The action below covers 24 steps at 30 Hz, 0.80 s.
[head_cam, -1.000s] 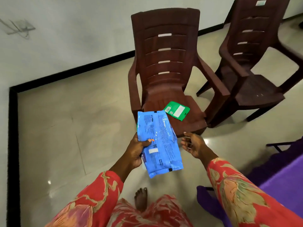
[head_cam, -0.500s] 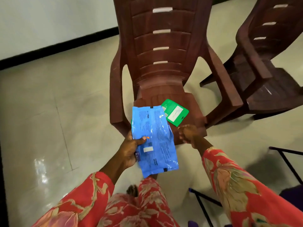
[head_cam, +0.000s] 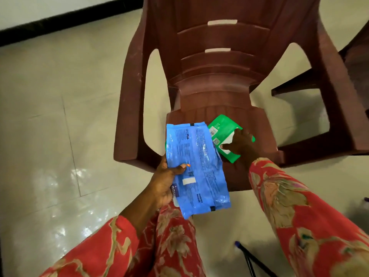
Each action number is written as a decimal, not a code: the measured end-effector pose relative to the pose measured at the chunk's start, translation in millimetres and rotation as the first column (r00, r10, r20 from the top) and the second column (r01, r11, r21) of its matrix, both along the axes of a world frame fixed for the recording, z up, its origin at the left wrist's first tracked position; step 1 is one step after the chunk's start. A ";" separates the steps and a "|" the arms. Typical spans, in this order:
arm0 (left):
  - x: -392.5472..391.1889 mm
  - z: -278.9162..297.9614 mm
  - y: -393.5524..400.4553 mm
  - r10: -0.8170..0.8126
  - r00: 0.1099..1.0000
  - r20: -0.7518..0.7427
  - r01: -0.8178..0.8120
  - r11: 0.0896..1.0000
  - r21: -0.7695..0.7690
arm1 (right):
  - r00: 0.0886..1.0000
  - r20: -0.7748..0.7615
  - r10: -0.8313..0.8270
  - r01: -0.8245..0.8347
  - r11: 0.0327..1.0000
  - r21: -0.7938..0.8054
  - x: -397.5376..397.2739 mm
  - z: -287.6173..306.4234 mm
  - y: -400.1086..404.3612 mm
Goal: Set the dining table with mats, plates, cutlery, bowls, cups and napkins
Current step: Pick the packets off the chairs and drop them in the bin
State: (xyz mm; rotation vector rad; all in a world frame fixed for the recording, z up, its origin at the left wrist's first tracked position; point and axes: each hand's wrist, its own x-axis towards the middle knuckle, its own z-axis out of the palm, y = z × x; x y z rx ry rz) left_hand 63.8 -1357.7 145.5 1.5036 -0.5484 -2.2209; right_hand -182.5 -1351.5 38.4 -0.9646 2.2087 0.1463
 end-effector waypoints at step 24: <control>-9.4 -28.1 -3.9 0.022 0.999 0.038 -0.022 1.000 0.013 | 0.993 -0.066 -0.102 0.108 0.990 0.092 -14.9 -27.8 27.1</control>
